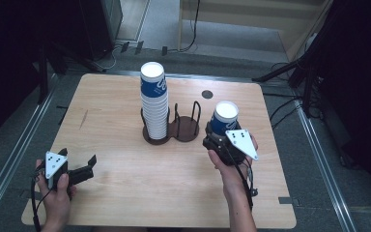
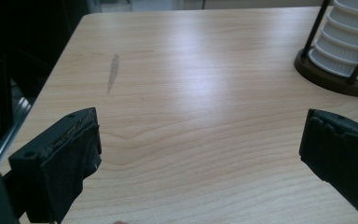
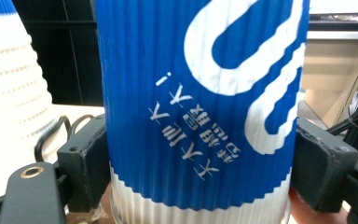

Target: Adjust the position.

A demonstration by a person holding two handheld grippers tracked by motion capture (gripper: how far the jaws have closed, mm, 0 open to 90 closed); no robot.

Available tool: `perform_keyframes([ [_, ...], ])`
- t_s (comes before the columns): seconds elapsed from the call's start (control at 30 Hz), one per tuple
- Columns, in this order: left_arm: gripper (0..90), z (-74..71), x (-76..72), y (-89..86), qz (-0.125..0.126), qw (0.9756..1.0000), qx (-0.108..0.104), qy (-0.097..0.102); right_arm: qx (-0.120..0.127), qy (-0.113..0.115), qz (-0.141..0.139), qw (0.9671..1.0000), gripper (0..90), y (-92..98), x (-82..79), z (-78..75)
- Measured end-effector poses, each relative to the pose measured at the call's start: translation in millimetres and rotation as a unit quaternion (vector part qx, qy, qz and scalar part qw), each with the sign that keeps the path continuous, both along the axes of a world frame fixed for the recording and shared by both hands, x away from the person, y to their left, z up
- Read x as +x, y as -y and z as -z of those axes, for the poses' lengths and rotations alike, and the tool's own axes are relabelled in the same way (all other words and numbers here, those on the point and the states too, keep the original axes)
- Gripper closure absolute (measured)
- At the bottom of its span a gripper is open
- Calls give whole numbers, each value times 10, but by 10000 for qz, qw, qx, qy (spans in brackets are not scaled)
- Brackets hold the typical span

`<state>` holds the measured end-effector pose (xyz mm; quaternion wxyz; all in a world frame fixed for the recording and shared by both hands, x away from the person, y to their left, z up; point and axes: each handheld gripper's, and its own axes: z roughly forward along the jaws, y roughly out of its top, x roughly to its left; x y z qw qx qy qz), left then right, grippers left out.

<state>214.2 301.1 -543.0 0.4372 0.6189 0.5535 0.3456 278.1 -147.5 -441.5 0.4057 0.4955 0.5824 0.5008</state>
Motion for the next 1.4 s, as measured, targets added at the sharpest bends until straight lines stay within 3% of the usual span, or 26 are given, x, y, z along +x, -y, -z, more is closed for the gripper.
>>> perform_keyframes([
  [0.17,0,-71,-9,50,93,9999,-39,2,28,-140,-18,9999,180,44,-31,174],
  [0.4,0,-119,4,98,176,9998,-32,14,-27,-224,-64,9997,180,57,-59,302],
  [0.53,0,-200,25,160,246,9997,19,55,-174,-290,-123,9994,180,25,-61,382],
  [0.83,0,-399,70,387,722,9974,-64,-10,-279,-308,-355,9985,180,-95,-124,428],
  [0.97,0,-476,92,490,803,9967,-92,51,-407,-333,-423,9977,181,-141,-154,452],
  [1.13,0,-612,132,687,1167,9931,-80,24,-645,-328,-554,9958,180,-202,-205,462],
  [1.3,0,-715,152,812,1605,9866,-255,128,-752,-282,-561,9952,180,-229,-246,456],
  [1.37,0,-721,156,893,1869,9821,-199,107,-868,-266,-581,9942,180,-249,-262,475],
  [1.4,0,-721,156,893,1869,9821,-199,107,-868,-266,-581,9942,180,-249,-262,475],
])
